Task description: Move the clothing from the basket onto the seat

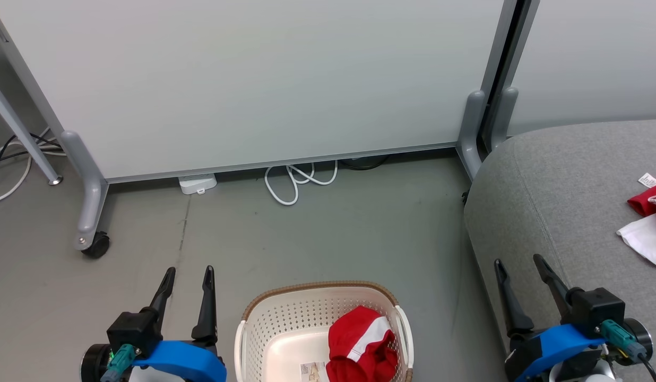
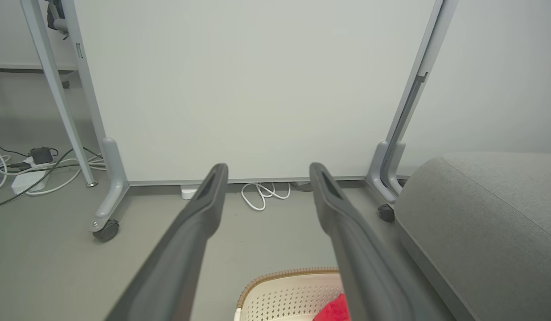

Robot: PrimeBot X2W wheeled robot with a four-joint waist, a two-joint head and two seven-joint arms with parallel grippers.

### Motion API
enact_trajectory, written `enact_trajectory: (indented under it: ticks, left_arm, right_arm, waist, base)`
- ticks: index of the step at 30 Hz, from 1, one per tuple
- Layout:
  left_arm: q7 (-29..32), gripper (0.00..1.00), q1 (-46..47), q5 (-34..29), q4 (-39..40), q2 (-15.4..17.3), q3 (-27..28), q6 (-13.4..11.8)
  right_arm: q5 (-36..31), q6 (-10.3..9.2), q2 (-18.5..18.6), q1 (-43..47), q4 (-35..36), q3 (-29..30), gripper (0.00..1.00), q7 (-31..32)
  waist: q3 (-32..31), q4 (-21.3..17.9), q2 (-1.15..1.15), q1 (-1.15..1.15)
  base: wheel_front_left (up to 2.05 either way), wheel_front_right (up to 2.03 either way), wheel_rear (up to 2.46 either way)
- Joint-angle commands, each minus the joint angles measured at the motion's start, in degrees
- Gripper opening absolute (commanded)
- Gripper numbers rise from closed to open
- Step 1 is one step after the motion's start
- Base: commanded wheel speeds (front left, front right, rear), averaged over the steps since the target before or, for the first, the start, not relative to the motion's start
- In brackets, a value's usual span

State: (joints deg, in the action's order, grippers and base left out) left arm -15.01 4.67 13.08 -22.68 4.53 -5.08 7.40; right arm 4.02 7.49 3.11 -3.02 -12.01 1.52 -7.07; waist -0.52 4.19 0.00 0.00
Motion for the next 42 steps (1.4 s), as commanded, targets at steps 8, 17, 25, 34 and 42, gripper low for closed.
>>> enact_trajectory:
  ticks: [8, 17, 25, 34, 42]
  left_arm:
    - [-0.25, 1.00, -0.55, -0.37, -0.34, 0.14, -0.49, 0.08]
    - [-0.25, 1.00, -0.58, -0.26, -0.23, 0.62, -0.48, 0.08]
    - [-0.25, 1.00, -0.28, -0.17, -0.38, 0.83, -0.30, 0.08]
    - [-0.21, 1.00, 2.25, 0.93, -1.69, 0.92, -2.12, 0.08]
    - [-0.22, 1.00, 6.06, 1.02, -5.77, 2.58, -5.15, 0.08]
  right_arm:
    - [0.51, 0.01, -0.27, 0.98, -0.07, -0.08, 1.00, -0.13]
    - [1.72, 0.01, -0.27, 0.33, -0.46, -1.08, 1.00, -0.55]
    - [2.47, 0.01, -0.26, -0.60, -0.57, -1.87, 1.00, -0.84]
    - [2.40, 0.01, -0.25, -3.53, 0.46, -2.81, 1.00, -1.06]
    - [2.66, 0.01, -0.26, -8.17, 1.00, -5.10, 1.00, -2.03]
  waist:
    - [-0.06, 0.03, 0.00, 0.00]
    - [0.44, -0.63, 0.00, 0.00]
    - [1.58, -2.38, 0.00, 0.00]
    - [7.36, -7.40, 0.00, 0.00]
    - [16.39, -13.85, 0.00, 0.00]
  base:
    - [0.00, 0.00, 0.00]
    - [0.00, 0.00, 0.00]
    - [0.00, 0.00, 0.00]
    - [0.00, 0.00, 0.00]
    - [0.00, 0.00, 0.00]
